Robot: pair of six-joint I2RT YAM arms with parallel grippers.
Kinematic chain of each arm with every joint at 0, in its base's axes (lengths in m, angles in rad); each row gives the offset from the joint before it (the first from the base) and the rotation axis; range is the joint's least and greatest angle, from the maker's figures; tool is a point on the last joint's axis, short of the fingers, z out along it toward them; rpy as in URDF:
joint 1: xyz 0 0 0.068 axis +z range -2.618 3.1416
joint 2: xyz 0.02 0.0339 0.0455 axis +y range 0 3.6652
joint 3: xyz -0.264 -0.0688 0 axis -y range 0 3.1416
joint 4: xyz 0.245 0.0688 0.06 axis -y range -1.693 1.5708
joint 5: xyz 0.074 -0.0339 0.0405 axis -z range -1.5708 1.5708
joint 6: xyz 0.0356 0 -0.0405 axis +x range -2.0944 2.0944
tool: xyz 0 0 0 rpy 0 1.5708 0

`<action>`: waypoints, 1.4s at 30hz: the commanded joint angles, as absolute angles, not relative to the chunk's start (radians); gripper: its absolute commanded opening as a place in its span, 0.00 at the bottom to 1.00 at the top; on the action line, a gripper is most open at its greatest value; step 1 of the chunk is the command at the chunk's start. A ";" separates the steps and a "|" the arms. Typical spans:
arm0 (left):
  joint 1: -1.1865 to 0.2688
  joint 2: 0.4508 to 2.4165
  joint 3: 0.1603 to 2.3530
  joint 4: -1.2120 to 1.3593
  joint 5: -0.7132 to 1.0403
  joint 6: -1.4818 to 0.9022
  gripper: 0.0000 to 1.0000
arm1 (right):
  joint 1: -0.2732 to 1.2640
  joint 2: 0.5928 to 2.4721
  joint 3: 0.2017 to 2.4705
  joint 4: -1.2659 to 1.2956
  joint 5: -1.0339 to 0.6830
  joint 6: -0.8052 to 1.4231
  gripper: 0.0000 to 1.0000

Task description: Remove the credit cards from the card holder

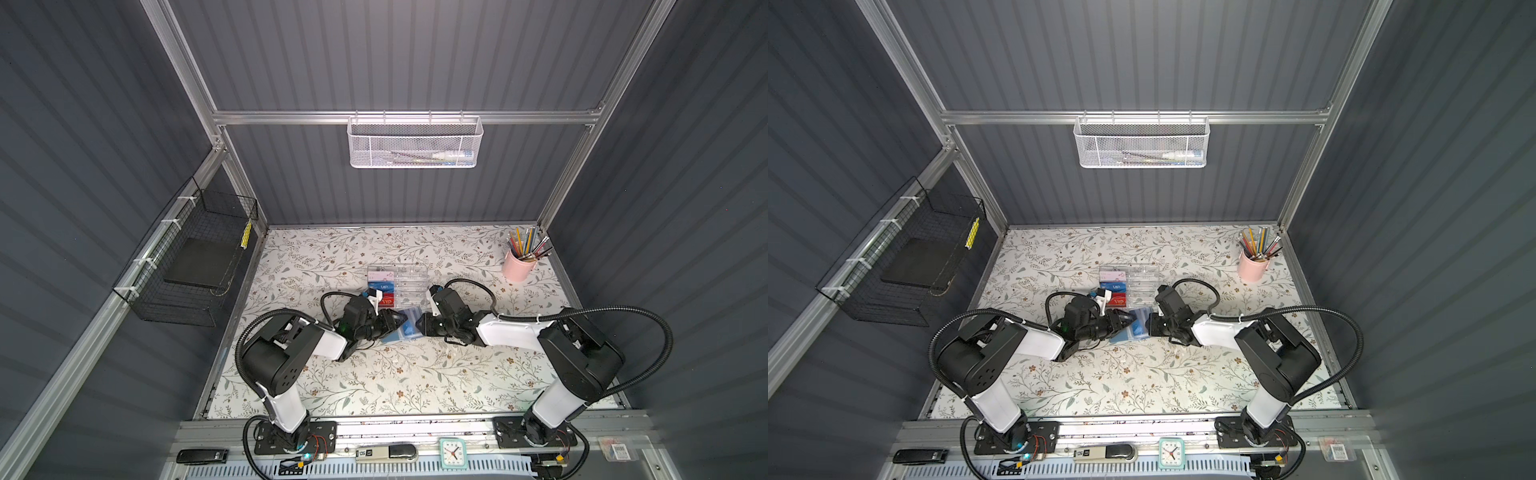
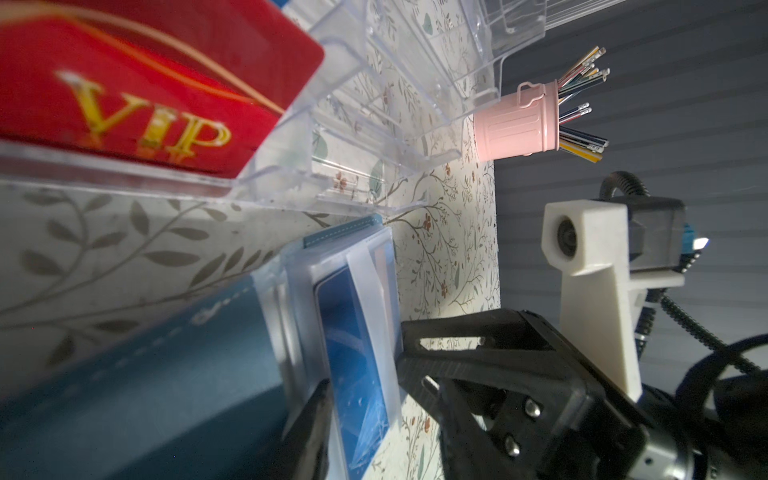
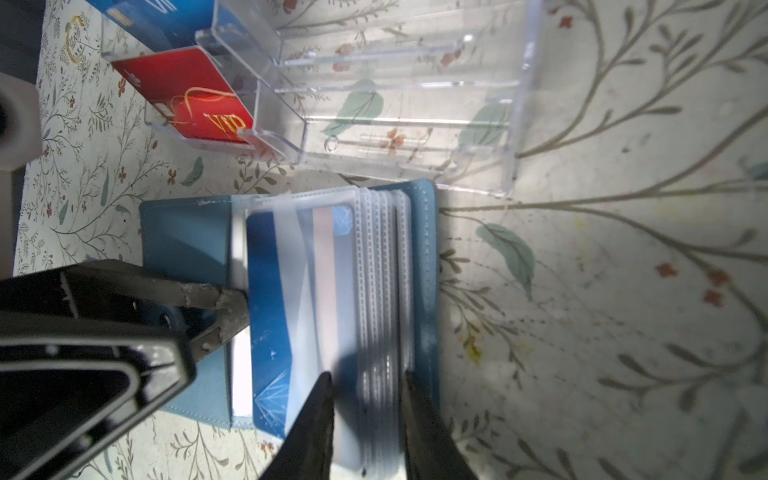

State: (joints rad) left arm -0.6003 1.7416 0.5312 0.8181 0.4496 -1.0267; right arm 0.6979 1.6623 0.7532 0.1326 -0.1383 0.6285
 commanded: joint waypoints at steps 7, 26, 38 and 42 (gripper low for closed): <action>-0.611 1.728 0.518 0.894 0.495 -1.032 0.40 | 0.704 1.697 0.720 0.064 -0.155 0.637 0.29; -0.614 1.716 0.494 0.799 0.417 -1.016 0.40 | 0.700 1.690 0.713 0.062 -0.153 0.635 0.29; -0.615 1.758 0.517 0.838 0.453 -1.037 0.40 | 0.697 1.693 0.712 0.063 -0.152 0.634 0.29; -0.615 1.765 0.520 0.859 0.461 -1.045 0.39 | 0.696 1.701 0.713 0.064 -0.155 0.633 0.29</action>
